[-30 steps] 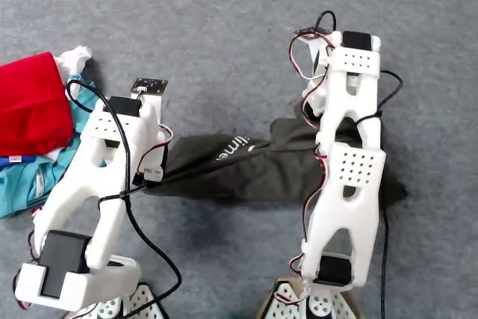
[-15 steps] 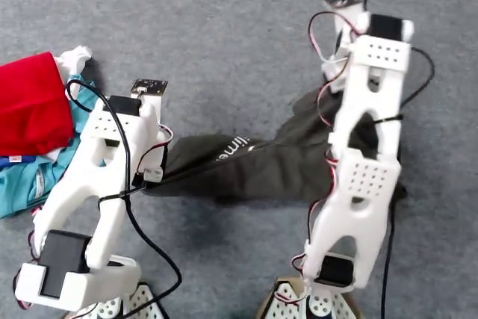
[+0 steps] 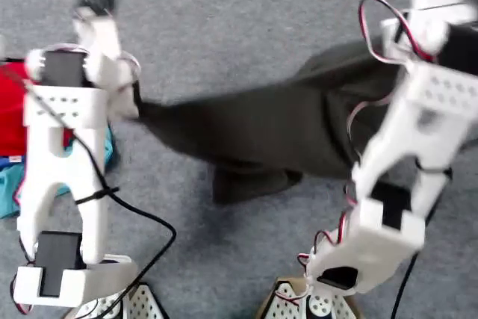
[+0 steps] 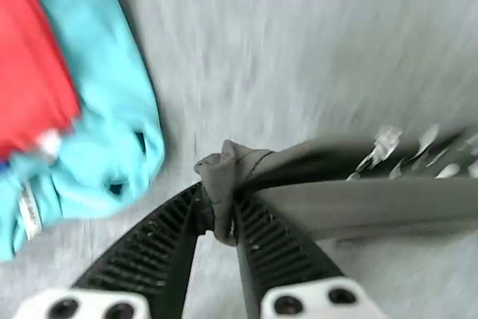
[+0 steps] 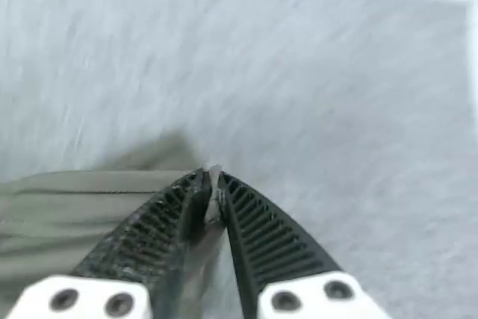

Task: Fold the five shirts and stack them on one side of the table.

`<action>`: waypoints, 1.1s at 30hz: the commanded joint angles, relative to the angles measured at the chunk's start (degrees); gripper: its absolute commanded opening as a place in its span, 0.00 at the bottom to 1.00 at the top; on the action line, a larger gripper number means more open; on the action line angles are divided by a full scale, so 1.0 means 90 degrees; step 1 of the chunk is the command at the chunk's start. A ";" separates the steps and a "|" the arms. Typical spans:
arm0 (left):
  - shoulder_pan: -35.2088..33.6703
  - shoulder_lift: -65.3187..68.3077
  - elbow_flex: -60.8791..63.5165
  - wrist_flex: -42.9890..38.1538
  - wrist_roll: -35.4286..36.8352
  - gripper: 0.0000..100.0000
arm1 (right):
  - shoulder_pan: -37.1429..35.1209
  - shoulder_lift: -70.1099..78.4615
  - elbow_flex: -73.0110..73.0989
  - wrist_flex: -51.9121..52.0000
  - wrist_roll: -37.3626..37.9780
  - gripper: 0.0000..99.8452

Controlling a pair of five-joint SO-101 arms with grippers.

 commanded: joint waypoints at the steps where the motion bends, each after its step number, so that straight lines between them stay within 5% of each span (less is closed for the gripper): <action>1: -0.0303 -0.0249 -0.2383 0.0098 0.0615 0.02 | 0.0239 -0.1333 -0.0308 -0.0791 -0.0283 0.00; 9: -0.0332 -0.0308 -0.5578 0.0098 0.1358 0.02 | 0.0239 -0.3033 -0.0308 -0.2872 -0.0723 0.00; 14: -0.0342 -0.1011 -0.5910 0.0107 0.1319 0.02 | 0.0239 -0.4000 -0.0308 -0.3741 -0.0723 0.00; 25: -0.0342 -0.4127 -0.3438 0.0107 0.1016 0.02 | 0.0239 -0.5495 -0.0230 -0.3888 -0.0322 0.00; 33: -0.0322 -0.4947 -0.1201 0.0098 0.0821 0.02 | 0.0200 -0.5514 -0.0230 -0.2608 0.0234 0.00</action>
